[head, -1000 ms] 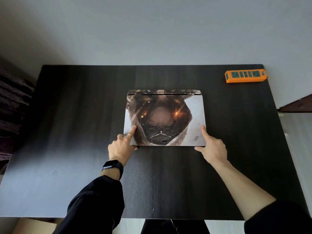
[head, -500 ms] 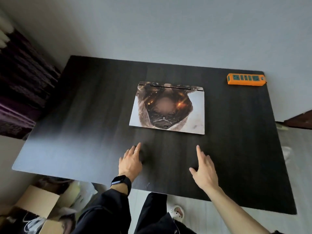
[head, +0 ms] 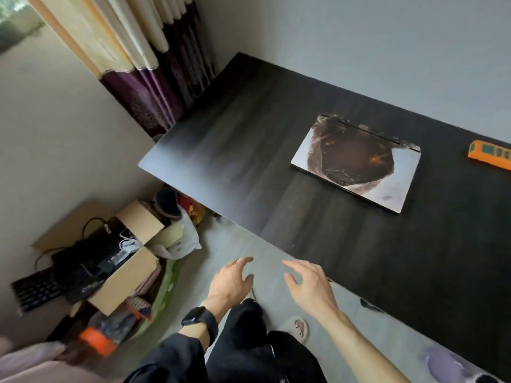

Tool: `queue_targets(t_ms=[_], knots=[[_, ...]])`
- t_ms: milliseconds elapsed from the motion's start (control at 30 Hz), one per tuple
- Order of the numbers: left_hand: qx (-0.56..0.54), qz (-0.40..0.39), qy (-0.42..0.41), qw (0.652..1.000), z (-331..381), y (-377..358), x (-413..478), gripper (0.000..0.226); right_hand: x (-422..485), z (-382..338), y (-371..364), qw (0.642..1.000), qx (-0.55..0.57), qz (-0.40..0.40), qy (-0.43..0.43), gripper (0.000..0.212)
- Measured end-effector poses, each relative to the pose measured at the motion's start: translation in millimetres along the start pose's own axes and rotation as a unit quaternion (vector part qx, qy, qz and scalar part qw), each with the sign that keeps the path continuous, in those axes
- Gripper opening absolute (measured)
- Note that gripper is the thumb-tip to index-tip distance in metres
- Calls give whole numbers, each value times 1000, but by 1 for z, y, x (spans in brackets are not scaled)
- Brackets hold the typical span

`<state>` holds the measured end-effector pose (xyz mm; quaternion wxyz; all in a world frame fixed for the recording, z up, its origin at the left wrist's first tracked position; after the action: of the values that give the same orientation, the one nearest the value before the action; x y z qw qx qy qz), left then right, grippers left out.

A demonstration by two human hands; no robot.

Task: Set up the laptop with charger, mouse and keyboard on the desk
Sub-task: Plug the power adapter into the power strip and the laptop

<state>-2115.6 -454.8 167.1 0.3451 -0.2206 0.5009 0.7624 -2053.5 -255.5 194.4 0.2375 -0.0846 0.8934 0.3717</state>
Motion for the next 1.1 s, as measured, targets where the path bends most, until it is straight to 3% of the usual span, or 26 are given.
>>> queue_targets(t_ms=[167, 367, 700, 900, 1100], knots=[[-84, 99, 45, 990, -70, 30, -56, 44, 9, -81, -33, 994, -41, -66, 79, 29], [-164, 162, 99, 968, -183, 56, -110, 41, 39, -183, -101, 970, -100, -170, 140, 26], [-263, 200, 193, 924, -387, 94, -177, 34, 66, -322, -244, 932, -130, -304, 150, 32], [-297, 213, 234, 901, -456, 116, -193, 33, 88, -377, -295, 913, -153, -342, 161, 33], [-346, 201, 262, 878, -478, 116, -172, 30, 137, -393, -328, 892, -174, -395, 134, 37]])
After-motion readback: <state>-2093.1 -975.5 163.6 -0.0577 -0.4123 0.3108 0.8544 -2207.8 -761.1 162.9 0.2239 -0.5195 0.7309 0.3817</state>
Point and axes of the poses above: each hand's wrist, its own x-axis towards the middle knuckle, its own y-axis out of the back of the hand, z = x × y, the point moved 5 cm from there along x, towards the middle knuckle, and after that the axes turned 11 degrees about -z, right-handed, at the moved point
